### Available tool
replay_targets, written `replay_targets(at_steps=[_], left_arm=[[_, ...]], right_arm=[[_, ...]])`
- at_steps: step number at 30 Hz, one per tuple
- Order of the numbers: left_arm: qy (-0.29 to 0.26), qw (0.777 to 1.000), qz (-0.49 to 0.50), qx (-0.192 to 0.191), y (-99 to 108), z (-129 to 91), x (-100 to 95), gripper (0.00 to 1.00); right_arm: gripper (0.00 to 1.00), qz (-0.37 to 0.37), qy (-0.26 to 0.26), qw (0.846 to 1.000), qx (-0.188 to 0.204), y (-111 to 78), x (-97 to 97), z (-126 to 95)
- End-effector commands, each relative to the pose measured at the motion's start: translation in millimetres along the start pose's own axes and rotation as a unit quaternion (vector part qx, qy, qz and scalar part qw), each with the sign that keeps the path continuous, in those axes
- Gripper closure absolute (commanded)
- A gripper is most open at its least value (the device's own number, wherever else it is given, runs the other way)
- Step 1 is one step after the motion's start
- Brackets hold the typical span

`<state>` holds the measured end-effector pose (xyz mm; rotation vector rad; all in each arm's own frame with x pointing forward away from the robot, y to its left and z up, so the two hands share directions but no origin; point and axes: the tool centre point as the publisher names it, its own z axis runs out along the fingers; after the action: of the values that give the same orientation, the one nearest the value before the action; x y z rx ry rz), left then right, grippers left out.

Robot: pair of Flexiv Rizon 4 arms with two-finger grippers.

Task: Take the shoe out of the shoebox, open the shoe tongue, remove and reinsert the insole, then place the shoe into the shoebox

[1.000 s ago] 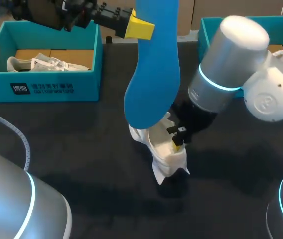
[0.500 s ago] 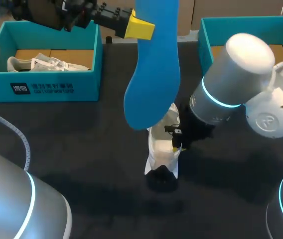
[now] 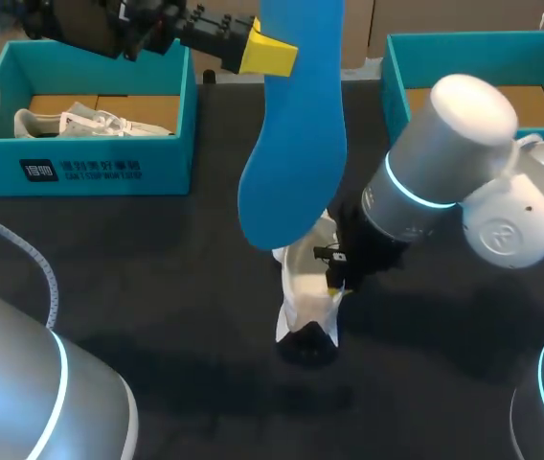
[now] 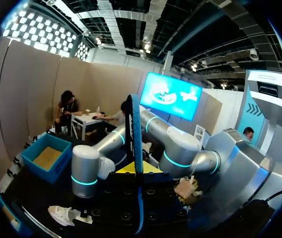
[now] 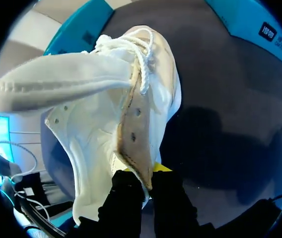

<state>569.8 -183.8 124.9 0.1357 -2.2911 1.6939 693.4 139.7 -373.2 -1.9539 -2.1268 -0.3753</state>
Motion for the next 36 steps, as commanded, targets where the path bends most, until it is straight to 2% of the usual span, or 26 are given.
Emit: replay_targets(at_steps=[1, 7, 8, 9, 11, 15, 21, 24, 26, 27, 36], left_arm=[[0.0, 1.0, 0.0, -0.001, -0.6, 1.6, -0.9, 1.0], [0.0, 1.0, 0.0, -0.001, -0.6, 1.6, -0.9, 1.0], [0.0, 1.0, 0.0, -0.001, -0.6, 1.6, -0.9, 1.0], [0.0, 1.0, 0.0, -0.001, -0.6, 1.6, -0.9, 1.0], [0.0, 1.0, 0.0, -0.001, -0.6, 1.6, -0.9, 1.0], [0.0, 1.0, 0.0, -0.001, -0.6, 1.6, -0.9, 1.0], [0.0, 1.0, 0.0, -0.001, -0.6, 1.6, -0.9, 1.0], [0.0, 1.0, 0.0, -0.001, -0.6, 1.6, -0.9, 1.0], [0.0, 1.0, 0.0, -0.001, -0.6, 1.6, -0.9, 1.0], [0.0, 1.0, 0.0, -0.001, -0.6, 1.6, -0.9, 1.0], [0.0, 1.0, 0.0, -0.001, -0.6, 1.6, -0.9, 1.0]], right_arm=[[1.0, -0.001, 0.009, 1.0, 0.008, 5.4, -0.1, 12.8], [1.0, -0.007, 0.013, 1.0, 0.008, 4.7, 1.3, 13.4], [0.9, -0.007, 0.012, 1.0, 0.008, 4.5, 1.6, 12.8], [0.56, -0.008, 0.012, 1.0, 0.004, 3.9, 1.8, 11.4], [0.0, -0.008, 0.013, 1.0, -0.002, 2.5, 2.3, 8.1], [0.0, -0.01, 0.02, 1.0, -0.007, -0.5, 3.5, -2.9], [0.0, -0.003, 0.05, 0.999, -0.011, -2.9, 2.9, -31.6], [0.0, -0.024, 0.124, 0.991, -0.04, -3.1, -2.4, -50.7], [0.0, -0.052, 0.165, 0.984, -0.038, -1.7, -6.9, -61.1], [0.0, -0.055, 0.157, 0.986, -0.026, -1.1, -6.9, -66.6], [0.0, -0.055, 0.157, 0.986, -0.026, -1.1, -6.9, -66.6]])
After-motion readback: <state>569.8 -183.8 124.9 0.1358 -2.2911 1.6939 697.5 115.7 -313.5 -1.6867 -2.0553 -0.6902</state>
